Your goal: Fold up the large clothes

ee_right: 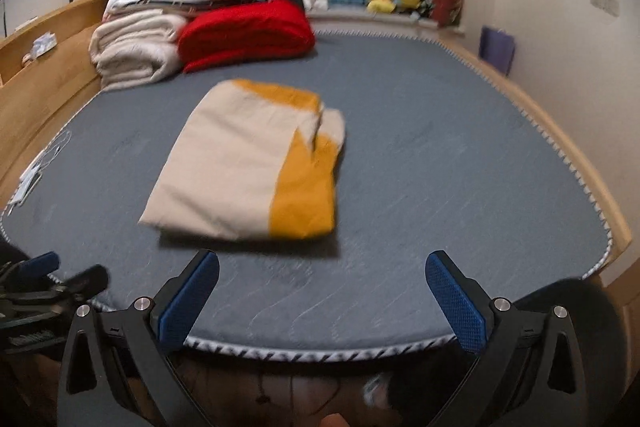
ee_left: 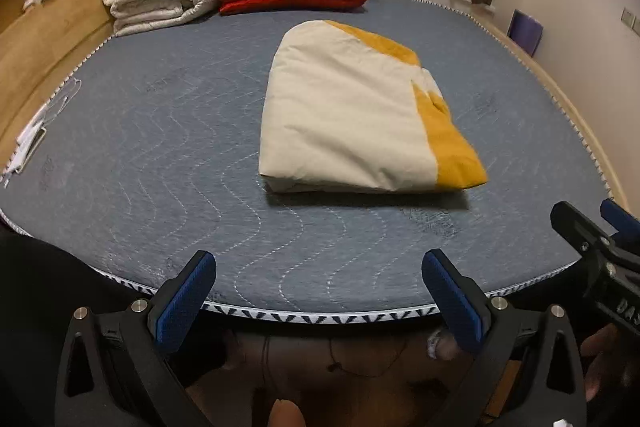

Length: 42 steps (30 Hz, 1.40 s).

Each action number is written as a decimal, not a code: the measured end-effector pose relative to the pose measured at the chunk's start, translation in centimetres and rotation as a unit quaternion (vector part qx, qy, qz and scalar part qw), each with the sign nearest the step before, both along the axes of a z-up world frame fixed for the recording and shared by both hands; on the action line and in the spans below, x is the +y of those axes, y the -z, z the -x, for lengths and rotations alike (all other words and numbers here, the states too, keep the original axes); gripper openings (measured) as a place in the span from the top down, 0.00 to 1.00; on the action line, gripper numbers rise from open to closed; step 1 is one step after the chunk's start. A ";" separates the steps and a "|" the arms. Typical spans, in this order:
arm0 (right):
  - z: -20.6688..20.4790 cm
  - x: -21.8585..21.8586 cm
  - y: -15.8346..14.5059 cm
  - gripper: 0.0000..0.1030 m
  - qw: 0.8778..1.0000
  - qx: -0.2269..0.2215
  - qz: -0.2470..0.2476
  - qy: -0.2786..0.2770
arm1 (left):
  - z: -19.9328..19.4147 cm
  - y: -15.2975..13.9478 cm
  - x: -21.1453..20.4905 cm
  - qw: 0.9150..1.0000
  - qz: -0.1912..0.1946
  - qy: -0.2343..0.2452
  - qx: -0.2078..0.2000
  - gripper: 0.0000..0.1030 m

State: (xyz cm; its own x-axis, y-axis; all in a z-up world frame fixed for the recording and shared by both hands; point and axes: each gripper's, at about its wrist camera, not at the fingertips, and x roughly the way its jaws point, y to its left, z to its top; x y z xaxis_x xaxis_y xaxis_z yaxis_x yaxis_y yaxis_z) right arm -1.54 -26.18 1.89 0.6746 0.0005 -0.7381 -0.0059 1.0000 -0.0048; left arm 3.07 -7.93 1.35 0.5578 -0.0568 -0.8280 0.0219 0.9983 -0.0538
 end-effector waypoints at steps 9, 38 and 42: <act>-1.2 1.7 1.5 0.00 1.000 0.000 -0.004 0.003 | -0.2 0.2 0.5 1.000 -0.002 -0.012 -0.016 0.01; -2.3 2.7 1.7 0.00 1.000 -0.008 0.017 -0.002 | -1.1 1.1 1.1 1.000 -0.004 -0.014 -0.010 0.01; -2.4 2.8 1.7 0.00 1.000 -0.010 0.019 -0.004 | -1.1 1.1 1.1 1.000 -0.003 -0.014 -0.009 0.01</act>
